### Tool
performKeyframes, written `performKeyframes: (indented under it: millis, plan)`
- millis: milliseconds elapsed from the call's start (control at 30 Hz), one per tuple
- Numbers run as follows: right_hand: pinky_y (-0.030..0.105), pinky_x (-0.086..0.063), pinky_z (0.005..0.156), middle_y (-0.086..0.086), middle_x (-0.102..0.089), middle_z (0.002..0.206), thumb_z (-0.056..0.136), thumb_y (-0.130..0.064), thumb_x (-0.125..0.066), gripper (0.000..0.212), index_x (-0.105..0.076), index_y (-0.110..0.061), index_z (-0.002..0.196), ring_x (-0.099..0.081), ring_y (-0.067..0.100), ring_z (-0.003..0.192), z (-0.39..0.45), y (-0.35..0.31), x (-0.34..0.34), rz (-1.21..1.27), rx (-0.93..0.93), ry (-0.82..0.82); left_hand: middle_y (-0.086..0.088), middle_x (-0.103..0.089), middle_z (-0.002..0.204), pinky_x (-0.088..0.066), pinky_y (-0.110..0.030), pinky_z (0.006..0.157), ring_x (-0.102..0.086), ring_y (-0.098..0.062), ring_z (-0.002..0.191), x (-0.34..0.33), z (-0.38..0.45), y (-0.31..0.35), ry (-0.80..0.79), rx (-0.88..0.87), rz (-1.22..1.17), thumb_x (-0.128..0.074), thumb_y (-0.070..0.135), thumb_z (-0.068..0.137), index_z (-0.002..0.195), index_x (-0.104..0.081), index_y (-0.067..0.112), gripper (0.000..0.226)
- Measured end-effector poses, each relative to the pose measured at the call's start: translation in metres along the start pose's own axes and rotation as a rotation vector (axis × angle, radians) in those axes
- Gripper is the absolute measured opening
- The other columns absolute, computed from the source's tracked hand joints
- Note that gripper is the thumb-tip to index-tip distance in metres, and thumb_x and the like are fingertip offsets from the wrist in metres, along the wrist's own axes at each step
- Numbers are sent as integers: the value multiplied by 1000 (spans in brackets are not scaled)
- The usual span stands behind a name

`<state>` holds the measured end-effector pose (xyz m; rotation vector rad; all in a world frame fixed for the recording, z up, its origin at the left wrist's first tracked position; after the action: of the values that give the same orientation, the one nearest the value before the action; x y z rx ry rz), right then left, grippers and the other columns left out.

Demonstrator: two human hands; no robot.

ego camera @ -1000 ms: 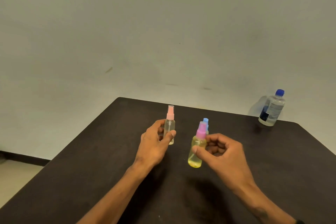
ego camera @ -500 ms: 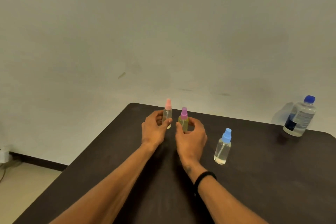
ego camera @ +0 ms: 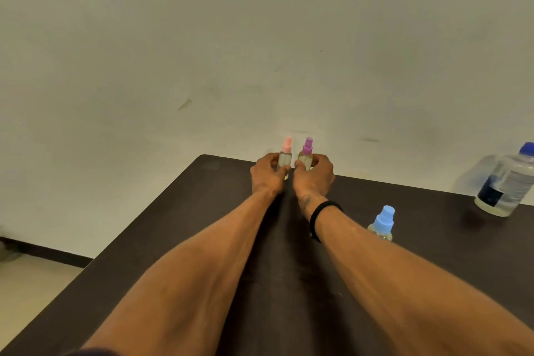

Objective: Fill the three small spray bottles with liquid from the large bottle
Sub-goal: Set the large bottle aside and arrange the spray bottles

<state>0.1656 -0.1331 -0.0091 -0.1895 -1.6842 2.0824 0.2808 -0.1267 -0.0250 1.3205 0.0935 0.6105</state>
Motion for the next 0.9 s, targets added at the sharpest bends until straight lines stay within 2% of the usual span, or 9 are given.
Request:
performKeyframes:
  millis: [133,300,400,467,600,700,733,833,900]
  plan:
    - [41,-57,99,10,-71,118,96,-11,-75,25,-68,-8,119,-69,29,110,11,6,-9,-13,-15,-20,-11,-76,120,-53,-28,98,-71,-20,104,-5,11,-6,-16,-29,0,-80,17,92,134,-67,10,44]
    - [29,-50,95,9,-69,125,98,-12,-74,30,-67,-7,127,-64,26,117,19,9,-10,-66,26,-21,-12,-77,111,-58,-34,99,-70,-17,91,-8,20,-11,-42,-41,41,-79,12,92,134,-68,11,43]
    - [34,-54,100,10,-71,123,96,-11,-75,29,-68,-7,124,-66,28,117,24,10,-16,-86,29,-20,-13,-76,110,-58,-34,99,-71,-20,93,-9,24,-11,-32,-33,59,-77,8,93,132,-69,9,39]
    - [33,-55,96,11,-72,120,95,-9,-75,26,-69,-7,120,-68,28,114,25,12,-20,-86,-12,-5,-12,-74,111,-58,-34,100,-71,-21,99,-8,26,-13,-4,-16,63,-74,5,94,130,-68,9,37]
    - [28,-51,89,13,-71,124,95,-4,-72,28,-69,-5,122,-68,30,117,23,17,-23,-64,-78,29,-11,-73,108,-58,-32,96,-72,-23,99,-9,26,-14,12,4,70,-76,9,94,122,-70,9,29]
    - [29,-48,97,14,-63,139,94,-1,-68,44,-61,-3,138,-61,30,128,11,17,-21,-52,-119,41,-10,-72,105,-57,-28,92,-69,-21,95,-8,25,-15,30,6,82,-76,10,94,117,-70,7,24]
    - [29,-48,97,13,-61,140,94,0,-67,46,-61,-3,139,-60,29,128,6,15,-18,-41,-119,42,-9,-72,104,-56,-27,90,-68,-20,94,-7,25,-16,34,8,87,-76,10,94,115,-70,7,22]
    - [26,-46,91,4,-62,120,94,0,-66,38,-65,-6,132,-62,24,119,-20,-4,-3,-7,-57,-14,-6,-70,98,-59,-32,90,-70,-23,93,-4,22,-17,45,33,79,-74,7,93,107,-69,9,15]
    - [24,-48,92,-1,-66,125,96,-6,-67,38,-65,-11,134,-65,20,121,-42,-21,11,1,9,-75,-8,-72,94,-62,-37,88,-72,-26,91,-2,17,-16,43,50,68,-72,6,91,101,-68,10,11]
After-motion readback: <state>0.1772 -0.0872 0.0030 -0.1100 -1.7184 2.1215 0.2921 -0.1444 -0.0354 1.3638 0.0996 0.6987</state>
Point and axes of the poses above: each hand's wrist, its own z-axis towards the middle knuckle, its own x-axis out of the back of the hand, y = z × x, the point moved 3 cm from there along z, towards the middle knuckle
